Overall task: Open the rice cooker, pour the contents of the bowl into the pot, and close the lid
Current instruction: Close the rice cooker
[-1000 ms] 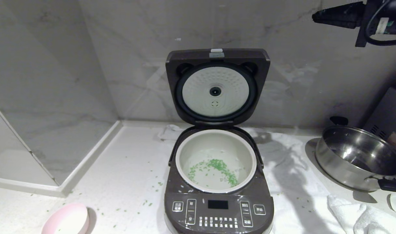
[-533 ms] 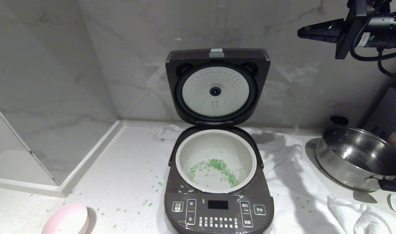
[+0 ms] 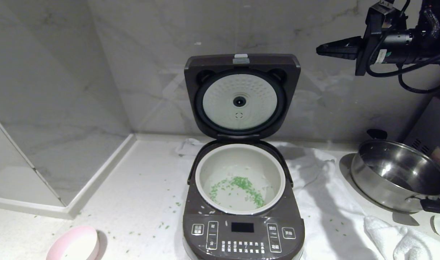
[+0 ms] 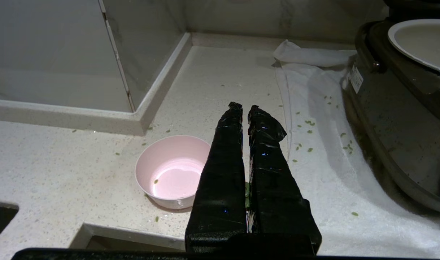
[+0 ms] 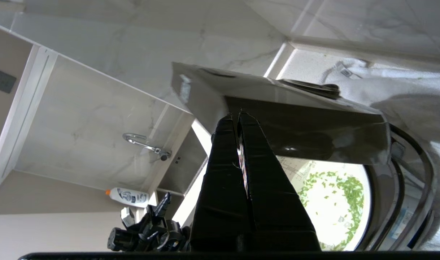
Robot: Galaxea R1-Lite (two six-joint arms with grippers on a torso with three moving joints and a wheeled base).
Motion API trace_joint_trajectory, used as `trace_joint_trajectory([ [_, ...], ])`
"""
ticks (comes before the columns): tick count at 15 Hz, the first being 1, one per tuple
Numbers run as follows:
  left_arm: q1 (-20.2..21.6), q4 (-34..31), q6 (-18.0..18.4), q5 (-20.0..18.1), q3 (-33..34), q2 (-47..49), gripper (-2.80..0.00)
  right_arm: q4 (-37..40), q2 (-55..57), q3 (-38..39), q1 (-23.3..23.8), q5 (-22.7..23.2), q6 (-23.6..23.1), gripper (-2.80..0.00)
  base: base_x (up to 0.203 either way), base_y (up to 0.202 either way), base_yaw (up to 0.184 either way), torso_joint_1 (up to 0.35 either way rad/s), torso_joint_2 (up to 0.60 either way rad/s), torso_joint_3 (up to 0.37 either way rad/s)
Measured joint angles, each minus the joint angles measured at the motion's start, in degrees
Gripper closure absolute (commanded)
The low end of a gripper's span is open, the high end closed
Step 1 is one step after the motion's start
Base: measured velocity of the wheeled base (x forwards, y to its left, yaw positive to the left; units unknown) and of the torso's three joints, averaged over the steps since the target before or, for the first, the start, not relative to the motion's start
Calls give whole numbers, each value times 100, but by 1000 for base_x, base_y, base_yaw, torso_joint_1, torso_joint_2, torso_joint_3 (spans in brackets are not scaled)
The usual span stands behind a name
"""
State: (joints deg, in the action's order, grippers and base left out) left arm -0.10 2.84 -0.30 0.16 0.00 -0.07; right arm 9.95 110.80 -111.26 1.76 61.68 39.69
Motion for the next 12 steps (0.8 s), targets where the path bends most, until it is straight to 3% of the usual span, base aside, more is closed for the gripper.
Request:
trace_joint_trajectory([
  [12,0,2,1,0,0,0,0,-47,566,-67,-729,-247,0,0,0,0,0,0,0,0],
])
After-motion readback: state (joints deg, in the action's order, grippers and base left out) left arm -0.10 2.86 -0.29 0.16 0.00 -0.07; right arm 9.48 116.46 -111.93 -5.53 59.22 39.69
